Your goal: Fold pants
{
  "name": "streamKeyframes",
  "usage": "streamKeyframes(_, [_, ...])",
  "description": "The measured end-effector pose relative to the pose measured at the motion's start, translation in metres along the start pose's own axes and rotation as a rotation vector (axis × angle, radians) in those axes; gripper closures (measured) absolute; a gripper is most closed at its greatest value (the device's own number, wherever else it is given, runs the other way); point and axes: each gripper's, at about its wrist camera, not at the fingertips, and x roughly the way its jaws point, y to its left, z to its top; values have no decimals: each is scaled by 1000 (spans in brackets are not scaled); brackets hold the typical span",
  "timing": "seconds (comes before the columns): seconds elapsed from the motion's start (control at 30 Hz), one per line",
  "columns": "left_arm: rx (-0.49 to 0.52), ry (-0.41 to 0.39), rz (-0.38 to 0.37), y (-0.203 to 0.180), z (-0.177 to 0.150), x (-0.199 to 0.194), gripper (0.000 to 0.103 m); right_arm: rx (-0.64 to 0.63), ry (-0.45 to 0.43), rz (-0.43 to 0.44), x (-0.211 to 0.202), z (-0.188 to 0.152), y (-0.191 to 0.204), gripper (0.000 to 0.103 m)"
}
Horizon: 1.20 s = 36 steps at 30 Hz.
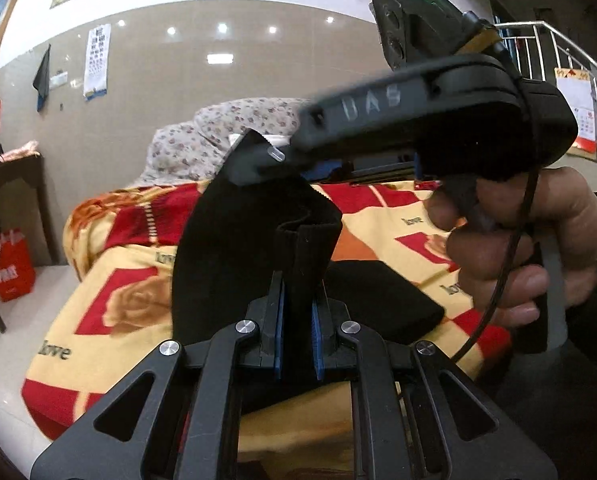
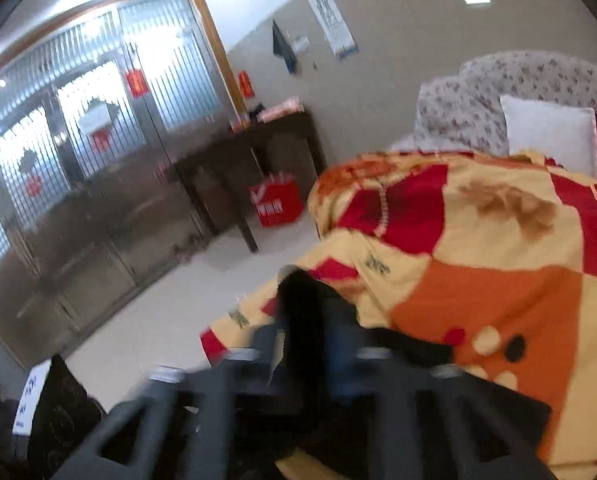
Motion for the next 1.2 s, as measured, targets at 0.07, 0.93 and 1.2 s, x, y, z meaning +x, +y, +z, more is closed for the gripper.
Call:
streamKeyframes(0.07, [-16,8,-39,-3,3,4,93,4,-4,-74,-10,-1,-10,96])
streamKeyframes(0.93, [-136,307,-317,-66,-2,116,93,395,70,-203,-53,-90,-164,97])
streamKeyframes(1.2, [-158,320,-407,-49,4,83,87,427,34,-306,-63,-104,-169,86])
